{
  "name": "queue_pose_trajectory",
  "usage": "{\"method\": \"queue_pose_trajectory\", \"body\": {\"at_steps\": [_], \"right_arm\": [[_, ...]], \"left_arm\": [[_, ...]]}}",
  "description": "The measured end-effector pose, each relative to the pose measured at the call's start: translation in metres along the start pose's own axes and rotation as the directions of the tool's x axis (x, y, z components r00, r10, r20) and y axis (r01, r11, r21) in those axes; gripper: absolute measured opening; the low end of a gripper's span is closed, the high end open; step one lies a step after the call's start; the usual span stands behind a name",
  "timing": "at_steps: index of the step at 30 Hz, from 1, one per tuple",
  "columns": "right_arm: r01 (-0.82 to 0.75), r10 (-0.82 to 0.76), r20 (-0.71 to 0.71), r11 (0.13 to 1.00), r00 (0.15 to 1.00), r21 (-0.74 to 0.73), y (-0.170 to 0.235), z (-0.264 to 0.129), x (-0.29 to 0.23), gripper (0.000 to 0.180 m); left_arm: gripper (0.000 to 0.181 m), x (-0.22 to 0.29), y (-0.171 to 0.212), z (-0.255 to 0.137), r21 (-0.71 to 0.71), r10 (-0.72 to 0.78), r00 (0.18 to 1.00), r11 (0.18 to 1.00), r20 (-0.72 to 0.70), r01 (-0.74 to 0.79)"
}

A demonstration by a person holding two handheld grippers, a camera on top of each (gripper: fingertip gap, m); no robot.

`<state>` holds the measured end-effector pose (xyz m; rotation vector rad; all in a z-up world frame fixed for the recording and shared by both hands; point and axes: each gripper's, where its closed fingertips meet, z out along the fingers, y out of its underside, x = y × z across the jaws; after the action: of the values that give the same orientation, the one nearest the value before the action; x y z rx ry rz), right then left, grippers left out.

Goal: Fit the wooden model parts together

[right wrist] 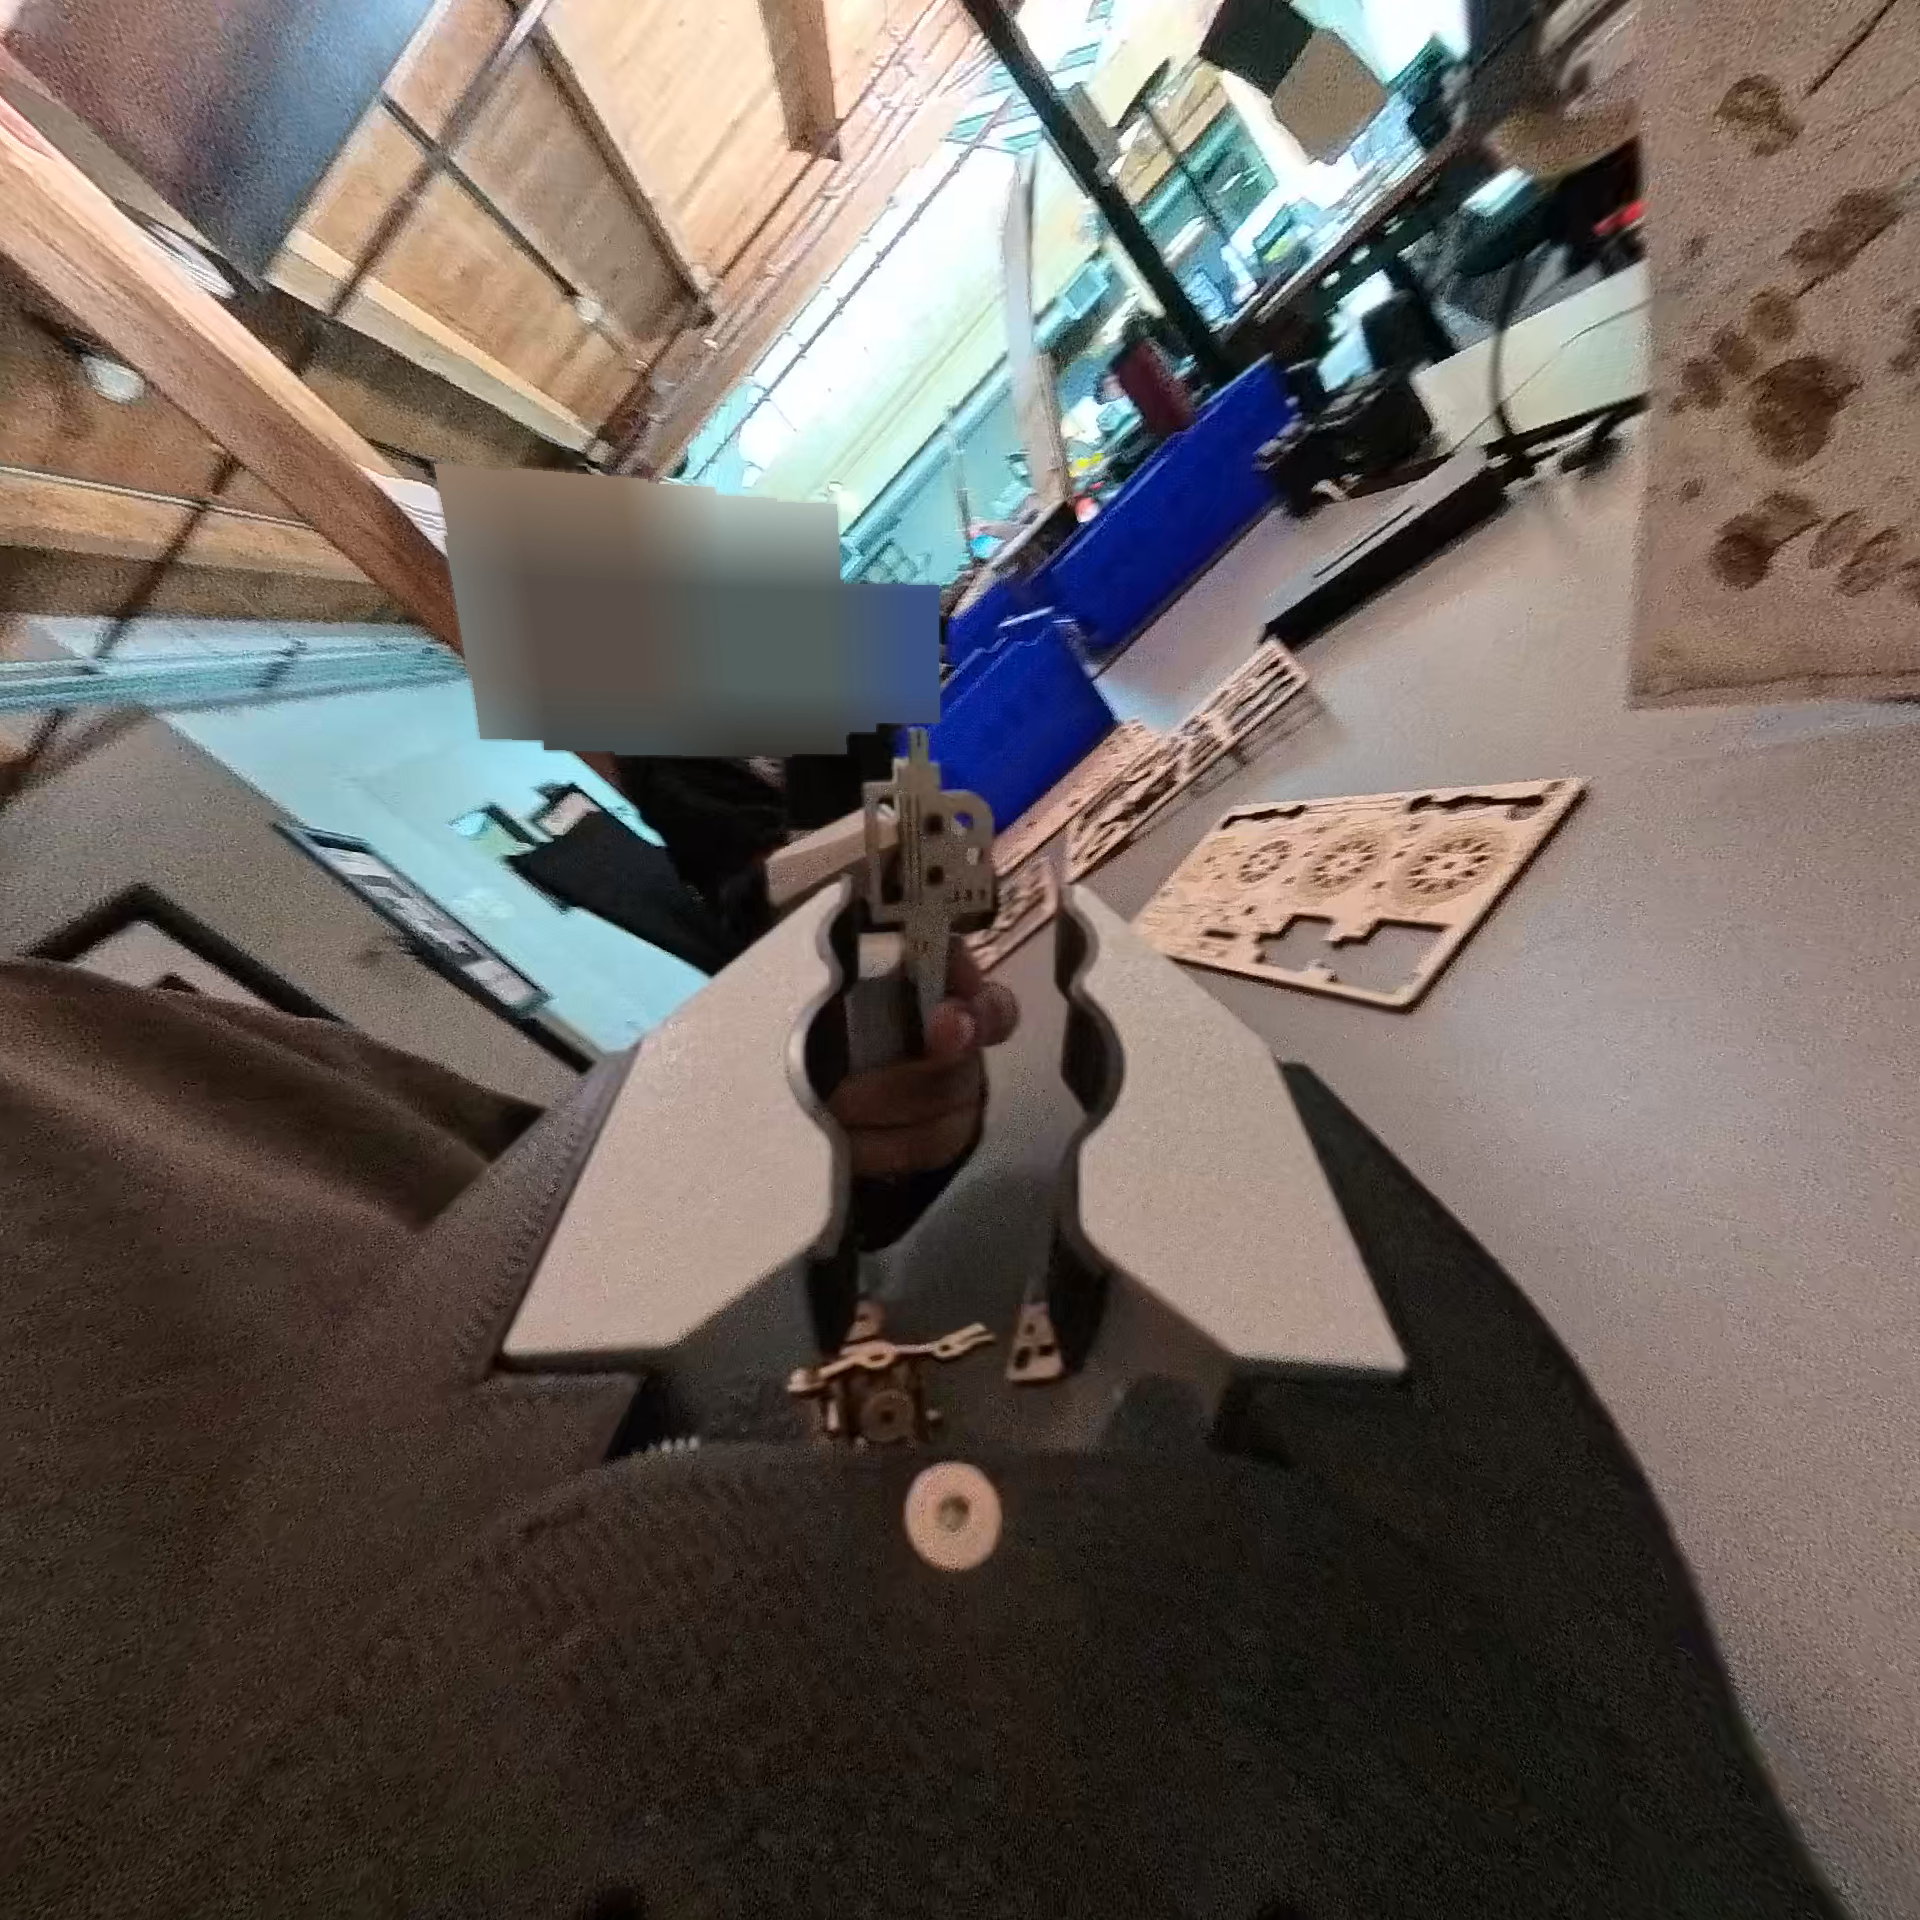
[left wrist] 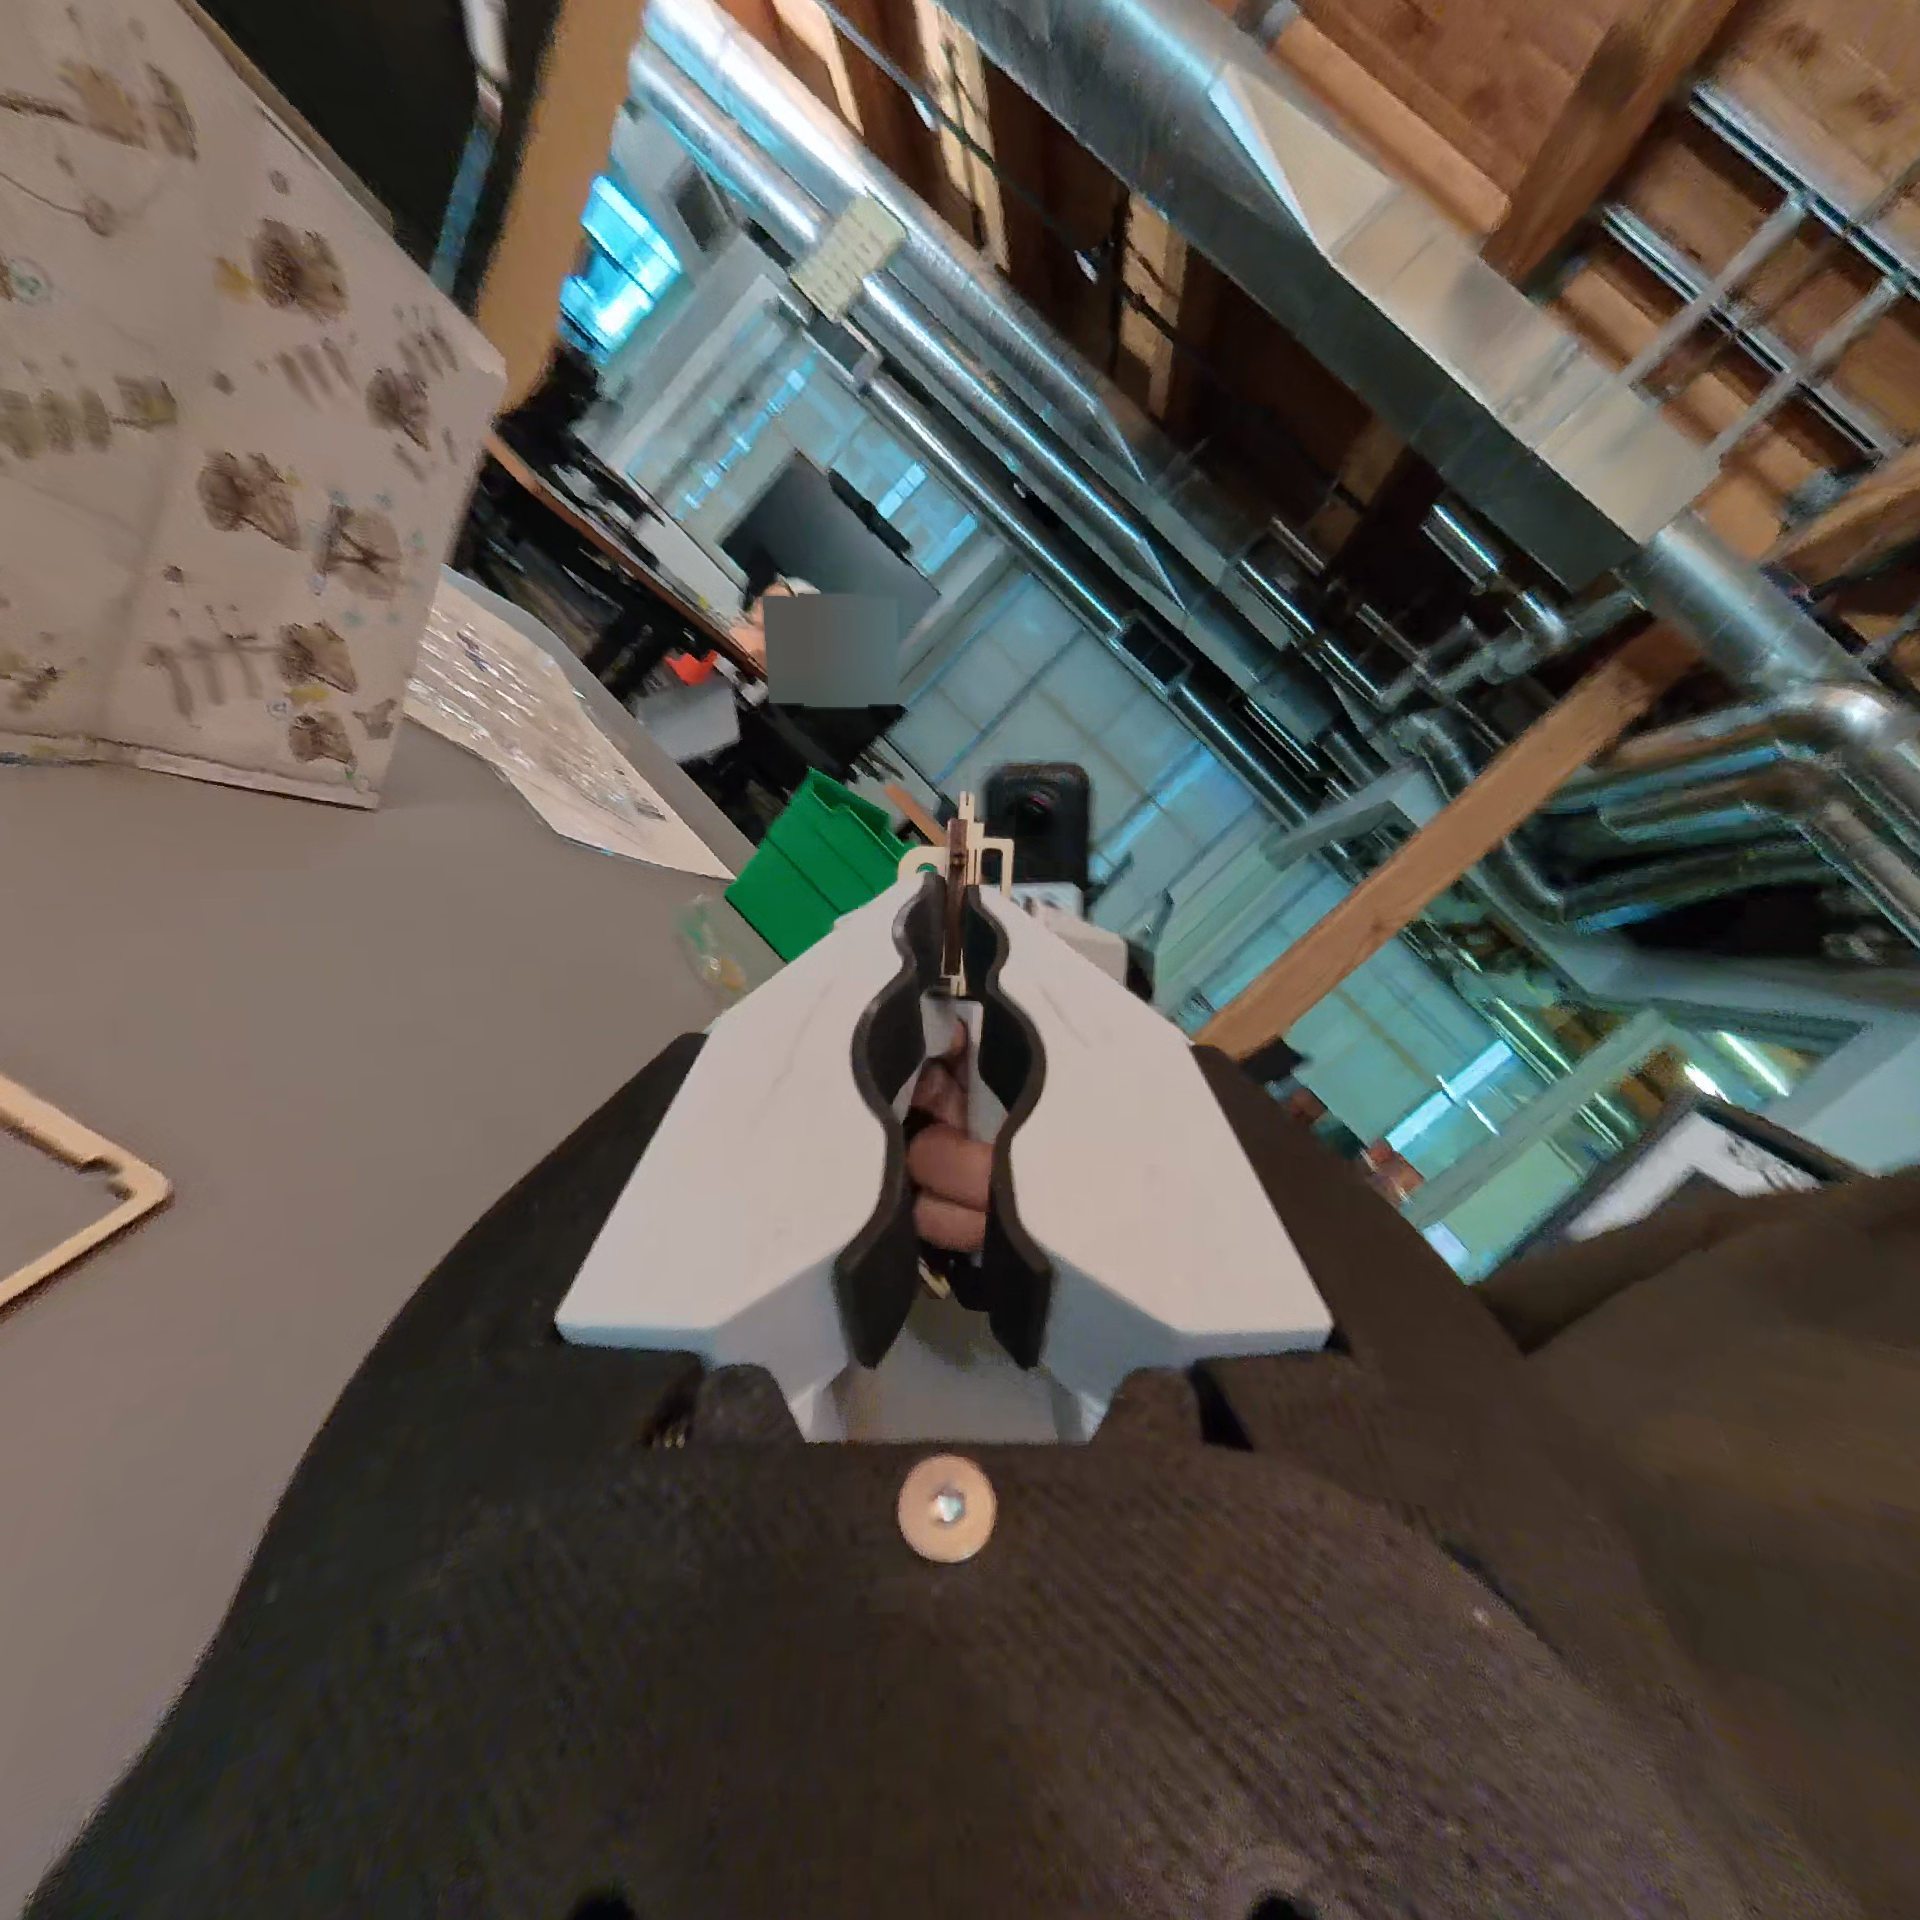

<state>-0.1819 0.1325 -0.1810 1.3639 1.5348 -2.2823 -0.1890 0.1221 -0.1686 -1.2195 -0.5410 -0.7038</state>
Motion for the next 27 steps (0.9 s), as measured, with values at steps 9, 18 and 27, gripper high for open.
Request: {"method": "queue_pose_trajectory", "body": {"at_steps": [9,18,27], "right_arm": [[0.328,-0.339,-0.384,0.94,0.859,-0.097,0.004,0.002,0.026,0.029],[0.426,-0.448,-0.459,0.891,0.767,-0.159,0.0,-0.001,0.026,0.009],[0.432,-0.465,-0.435,0.884,0.771,-0.18,0.003,0.001,0.023,0.002]], "left_arm": [[0.0,-0.03,0.0,-0.01,-0.054,0.315,0.885,0.947,0.343,-0.317],[0.001,-0.014,0.015,0.003,-0.203,0.548,0.747,0.835,0.375,-0.511],[0.001,-0.011,0.016,0.004,-0.18,0.509,0.79,0.86,0.34,-0.477]]}}
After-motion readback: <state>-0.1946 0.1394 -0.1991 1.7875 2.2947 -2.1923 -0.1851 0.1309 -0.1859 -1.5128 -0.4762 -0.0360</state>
